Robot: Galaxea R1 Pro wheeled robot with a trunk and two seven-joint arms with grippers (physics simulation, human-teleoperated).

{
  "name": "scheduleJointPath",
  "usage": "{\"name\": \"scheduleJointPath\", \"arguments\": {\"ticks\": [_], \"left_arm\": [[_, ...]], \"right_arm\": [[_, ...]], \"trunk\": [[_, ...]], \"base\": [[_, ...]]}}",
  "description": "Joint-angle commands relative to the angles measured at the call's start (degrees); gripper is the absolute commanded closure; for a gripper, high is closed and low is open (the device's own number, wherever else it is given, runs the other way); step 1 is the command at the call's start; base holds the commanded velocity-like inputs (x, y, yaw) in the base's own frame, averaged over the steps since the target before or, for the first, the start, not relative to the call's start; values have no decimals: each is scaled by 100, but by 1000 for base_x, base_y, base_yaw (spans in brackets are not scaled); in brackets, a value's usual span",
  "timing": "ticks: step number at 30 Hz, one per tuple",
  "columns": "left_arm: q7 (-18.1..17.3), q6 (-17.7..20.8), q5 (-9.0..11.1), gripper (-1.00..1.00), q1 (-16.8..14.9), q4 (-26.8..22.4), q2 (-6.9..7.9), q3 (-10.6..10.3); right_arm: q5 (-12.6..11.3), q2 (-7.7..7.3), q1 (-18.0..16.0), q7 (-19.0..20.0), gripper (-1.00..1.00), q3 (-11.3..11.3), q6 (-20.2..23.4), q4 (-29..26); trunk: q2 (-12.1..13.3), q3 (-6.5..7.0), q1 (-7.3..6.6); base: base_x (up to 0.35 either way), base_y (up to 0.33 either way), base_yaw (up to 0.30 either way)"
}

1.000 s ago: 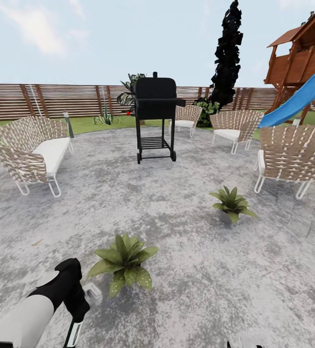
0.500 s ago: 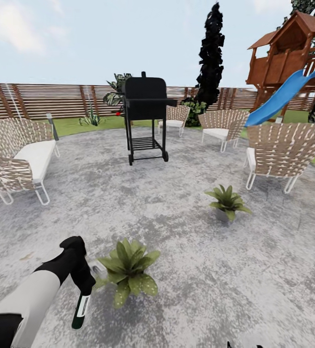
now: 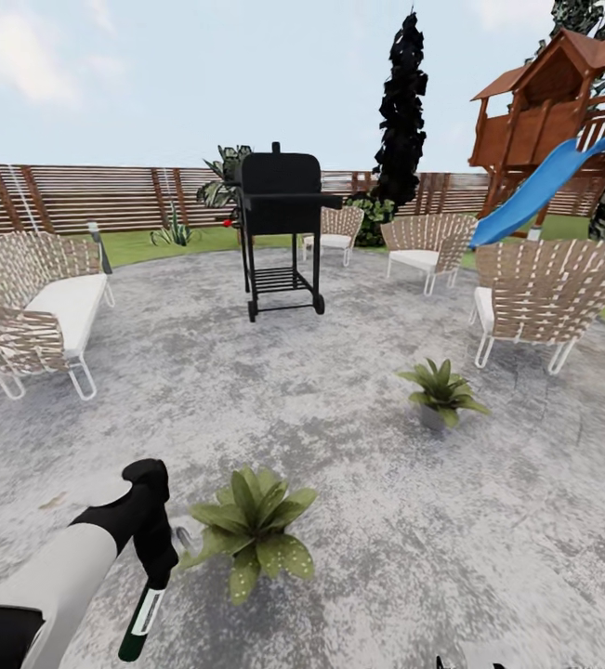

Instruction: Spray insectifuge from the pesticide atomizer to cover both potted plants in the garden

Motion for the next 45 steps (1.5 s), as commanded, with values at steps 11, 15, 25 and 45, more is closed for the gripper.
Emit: {"name": "scheduleJointPath", "arguments": {"ticks": [11,15,25,45], "left_arm": [[-29,99,-35,100,-48,-27,37,-6],[3,120,-35,100,-57,-27,30,-5],[8,136,-35,100,-49,-27,29,-5],[273,135,38,100,87,78,-24,4]], "right_arm": [[-31,2,-4,-24,-100,47,-8,5],[-30,2,-4,-25,-100,47,-10,5],[-25,-5,-4,-20,-100,47,-14,5],[-31,-6,-4,-26,-100,32,-15,5]], "trunk": [[-2,-5,-1],[-2,-5,-1],[-2,-5,-1],[-2,-5,-1]], "base": [[0,85,-280],[-67,301,-300],[-49,310,-166],[-17,306,-66]]}}
